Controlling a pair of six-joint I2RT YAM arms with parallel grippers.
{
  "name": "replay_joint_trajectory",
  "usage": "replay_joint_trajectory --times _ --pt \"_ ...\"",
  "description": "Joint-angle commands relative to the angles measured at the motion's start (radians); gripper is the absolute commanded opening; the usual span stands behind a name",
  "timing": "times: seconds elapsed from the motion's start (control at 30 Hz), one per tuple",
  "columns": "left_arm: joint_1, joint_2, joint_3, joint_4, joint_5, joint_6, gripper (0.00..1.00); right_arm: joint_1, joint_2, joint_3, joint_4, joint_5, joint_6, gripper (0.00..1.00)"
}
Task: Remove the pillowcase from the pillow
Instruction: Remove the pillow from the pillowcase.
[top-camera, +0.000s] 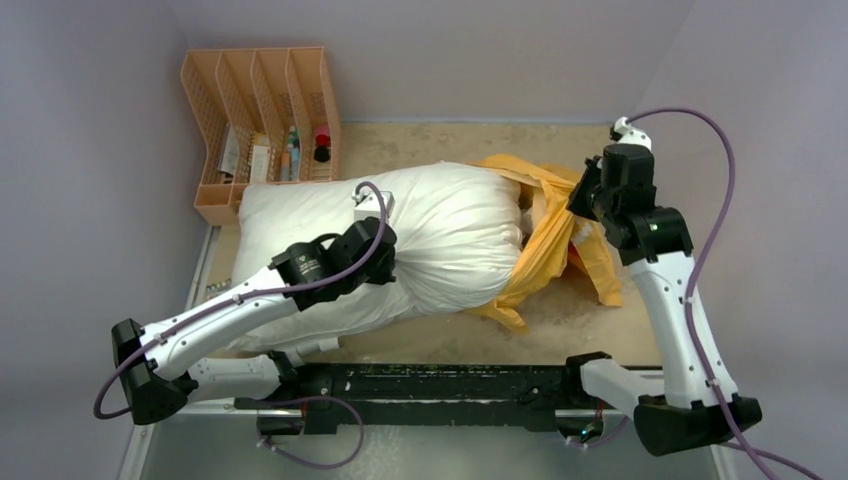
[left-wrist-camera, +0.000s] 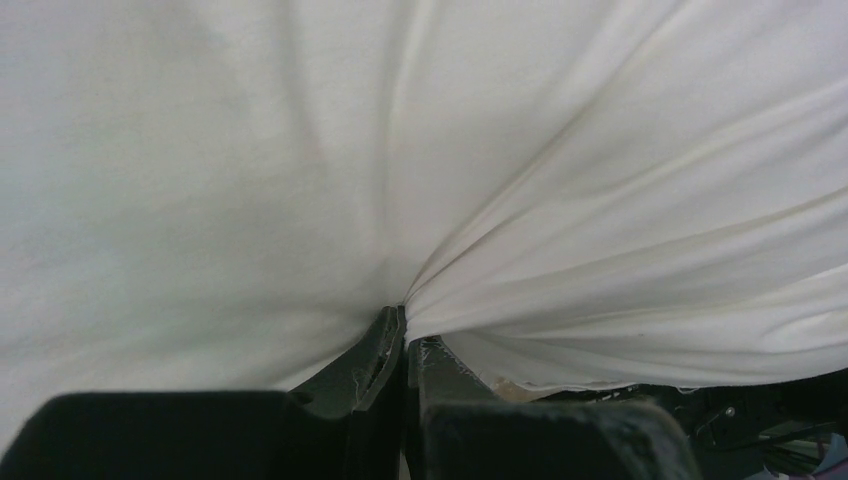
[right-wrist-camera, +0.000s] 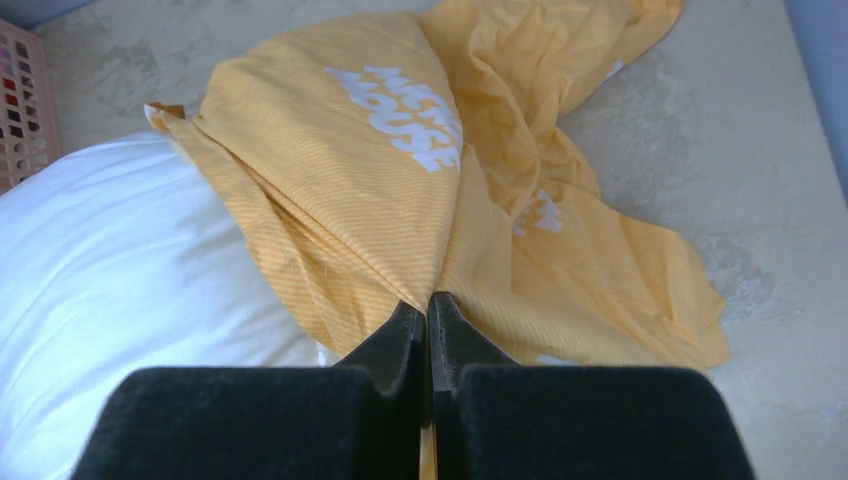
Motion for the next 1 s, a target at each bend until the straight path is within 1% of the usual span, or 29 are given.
replay_joint_trajectory --times 0.0,0.07,0.1,0.13,0.17,0.2,0.23,0.27,0.3,0.37,0.4,0.43,0.5,0.57,0.6,0.67,0.73,0.8,0.83,0.87,0.9,0.97 --pt "0.022 -0.031 -0.017 -0.140 -0.161 0.001 0.00 -0.054 -0.116 0.042 0.219 0.226 -0.107 0.00" --pt "0.021 -0.037 -0.012 -0.125 -0.145 0.016 0.00 -0.055 -0.064 0.085 0.134 0.166 -0.092 0.00" --pt "0.022 -0.040 -0.009 -0.098 -0.119 0.040 0.00 -0.055 -0.050 0.089 0.112 0.101 -0.085 0.00" --pt "0.022 -0.044 0.001 -0.065 -0.085 0.061 0.07 -0.055 -0.049 0.065 0.111 0.020 -0.074 0.00" --pt "0.020 -0.050 0.011 -0.023 -0.051 0.084 0.20 -0.055 -0.056 0.029 0.135 -0.044 -0.058 0.00" --pt "0.020 -0.052 0.021 0.029 -0.025 0.106 0.27 -0.055 -0.072 -0.015 0.179 -0.077 -0.052 0.00" --pt "0.014 -0.041 0.043 0.063 -0.018 0.125 0.31 -0.055 -0.087 -0.056 0.209 -0.124 -0.031 0.00" --pt "0.004 -0.016 0.075 0.080 -0.017 0.156 0.38 -0.055 -0.099 -0.091 0.228 -0.169 -0.012 0.00" --pt "-0.016 0.026 0.127 0.076 -0.028 0.187 0.46 -0.055 -0.106 -0.116 0.233 -0.181 0.013 0.00" --pt "-0.095 0.114 0.235 0.067 -0.092 0.254 0.56 -0.054 -0.109 -0.145 0.207 -0.195 0.041 0.00" --pt "-0.146 0.155 0.292 0.080 -0.115 0.288 0.59 -0.055 -0.109 -0.155 0.185 -0.215 0.054 0.00" --pt "-0.182 0.192 0.327 0.098 -0.116 0.318 0.62 -0.055 -0.107 -0.163 0.176 -0.214 0.061 0.00" --pt "-0.246 0.259 0.369 0.152 -0.051 0.377 0.65 -0.055 -0.106 -0.167 0.162 -0.202 0.058 0.00" --pt "-0.286 0.324 0.391 0.195 -0.029 0.442 0.67 -0.054 -0.112 -0.166 0.149 -0.183 0.062 0.00" --pt "-0.306 0.364 0.404 0.204 -0.022 0.478 0.68 -0.055 -0.119 -0.166 0.143 -0.163 0.072 0.00" --pt "-0.325 0.456 0.460 0.171 -0.007 0.540 0.71 -0.055 -0.147 -0.176 0.153 -0.120 0.090 0.00" --pt "-0.339 0.541 0.526 0.126 0.027 0.579 0.72 -0.055 -0.170 -0.180 0.163 -0.093 0.091 0.00" --pt "-0.343 0.597 0.546 0.119 0.039 0.586 0.74 -0.055 -0.184 -0.177 0.158 -0.064 0.090 0.00" --pt "-0.344 0.617 0.545 0.112 0.023 0.580 0.75 -0.055 -0.188 -0.175 0.153 -0.049 0.091 0.00" --pt "-0.344 0.643 0.549 0.090 -0.024 0.567 0.73 -0.055 -0.191 -0.174 0.150 -0.035 0.091 0.00" --pt "-0.344 0.665 0.551 0.061 -0.093 0.538 0.61 -0.055 -0.193 -0.173 0.146 -0.021 0.091 0.00" --pt "-0.346 0.706 0.552 -0.015 -0.268 0.479 0.27 -0.055 -0.197 -0.172 0.142 0.007 0.087 0.00"
